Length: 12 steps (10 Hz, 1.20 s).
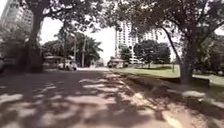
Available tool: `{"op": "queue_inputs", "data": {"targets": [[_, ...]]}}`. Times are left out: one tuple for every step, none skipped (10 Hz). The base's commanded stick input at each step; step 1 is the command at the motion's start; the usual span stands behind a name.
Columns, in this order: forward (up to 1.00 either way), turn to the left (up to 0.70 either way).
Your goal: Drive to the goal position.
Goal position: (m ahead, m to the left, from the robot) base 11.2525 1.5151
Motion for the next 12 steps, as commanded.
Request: {"op": "queue_inputs", "data": {"targets": [[0.70,0.00],[0.70,0.00],[0.70,0.00],[0.70,0.00],[0.70,0.00],[0.70,0.00],[0.70,0.00],[0.70,0.00],[0.70,0.00],[0.70,0.00],[0.70,0.00],[0.70,0.00]]}}
